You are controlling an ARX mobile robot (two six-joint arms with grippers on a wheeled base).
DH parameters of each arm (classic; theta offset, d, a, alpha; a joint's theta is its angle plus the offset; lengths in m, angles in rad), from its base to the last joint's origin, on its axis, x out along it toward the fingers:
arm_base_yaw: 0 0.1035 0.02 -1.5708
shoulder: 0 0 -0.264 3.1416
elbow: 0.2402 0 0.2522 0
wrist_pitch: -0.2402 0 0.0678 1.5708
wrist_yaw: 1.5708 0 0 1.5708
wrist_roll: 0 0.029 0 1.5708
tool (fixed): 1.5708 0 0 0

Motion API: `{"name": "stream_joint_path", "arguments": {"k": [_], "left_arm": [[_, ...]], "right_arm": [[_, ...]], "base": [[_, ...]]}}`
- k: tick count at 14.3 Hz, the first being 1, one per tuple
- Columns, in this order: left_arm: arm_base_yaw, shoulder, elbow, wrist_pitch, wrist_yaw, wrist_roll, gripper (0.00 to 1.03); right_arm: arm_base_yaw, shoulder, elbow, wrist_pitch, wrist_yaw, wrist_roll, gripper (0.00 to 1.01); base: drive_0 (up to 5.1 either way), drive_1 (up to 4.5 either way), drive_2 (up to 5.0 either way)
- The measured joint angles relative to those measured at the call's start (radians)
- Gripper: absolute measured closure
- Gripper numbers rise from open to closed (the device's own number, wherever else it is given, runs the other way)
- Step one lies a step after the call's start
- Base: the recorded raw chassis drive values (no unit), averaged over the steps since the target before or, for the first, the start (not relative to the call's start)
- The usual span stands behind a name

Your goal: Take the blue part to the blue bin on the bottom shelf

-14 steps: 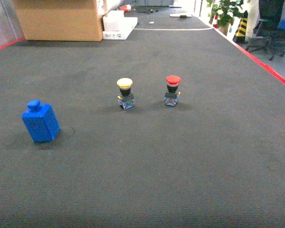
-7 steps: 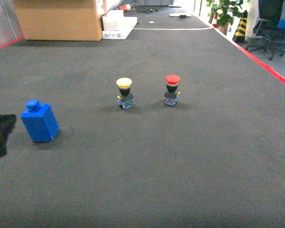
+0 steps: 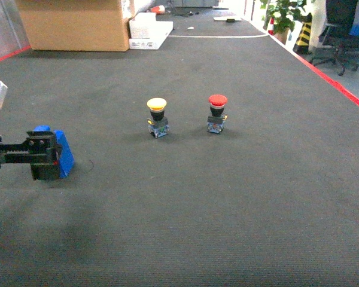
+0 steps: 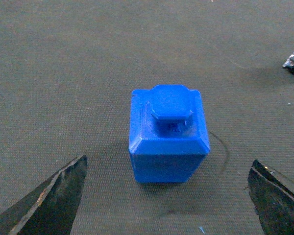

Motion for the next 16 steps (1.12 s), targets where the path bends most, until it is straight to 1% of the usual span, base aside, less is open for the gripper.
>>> {"name": "stream_joint_path", "arguments": {"k": [2,3,4,6,7,9,10,11,12,13,14,15,16], "left_arm": [[0.014,0.118,0.1,-0.01,0.0,0.019,0.05],[0.021,0.201,0.191,-0.025,0.002,0.032,0.05],[0.029,0.256,0.239,-0.052,0.027,0.063,0.3],[0.03,0.259,0.247,-0.046,0.03,0.065,0.5],[0.03,0.259,0.248,-0.044,0.03,0.065,0.57],[0.031,0.252,0.24,-0.039,0.029,0.061,0.59],[0.031,0.227,0.212,-0.027,0.022,0.051,0.59],[0.031,0.178,0.159,0.002,-0.005,0.03,0.59],[0.023,0.075,0.052,0.098,-0.053,0.025,0.59],[0.023,-0.053,-0.047,0.145,-0.056,0.011,0.59],[0.023,-0.178,-0.132,0.139,-0.055,0.003,0.59],[0.024,-0.351,-0.24,0.066,-0.048,-0.019,0.59],[0.025,-0.515,-0.343,-0.014,-0.056,-0.037,0.59]], "right_arm": [[0.0,0.0,0.0,0.0,0.0,0.0,0.03],[0.0,0.0,0.0,0.0,0.0,0.0,0.03],[0.0,0.0,0.0,0.0,0.0,0.0,0.03],[0.0,0.0,0.0,0.0,0.0,0.0,0.03],[0.0,0.0,0.0,0.0,0.0,0.0,0.03],[0.0,0.0,0.0,0.0,0.0,0.0,0.03],[0.0,0.0,0.0,0.0,0.0,0.0,0.03],[0.0,0.0,0.0,0.0,0.0,0.0,0.03],[0.0,0.0,0.0,0.0,0.0,0.0,0.03],[0.0,0.0,0.0,0.0,0.0,0.0,0.03],[0.0,0.0,0.0,0.0,0.0,0.0,0.03],[0.0,0.0,0.0,0.0,0.0,0.0,0.03],[0.0,0.0,0.0,0.0,0.0,0.0,0.03]], "base": [[0.0,0.0,0.0],[0.0,0.0,0.0],[0.0,0.0,0.0],[0.0,0.0,0.0],[0.0,0.0,0.0],[0.0,0.0,0.0],[0.0,0.0,0.0],[0.0,0.0,0.0],[0.0,0.0,0.0],[0.0,0.0,0.0],[0.0,0.0,0.0],[0.0,0.0,0.0],[0.0,0.0,0.0]]}}
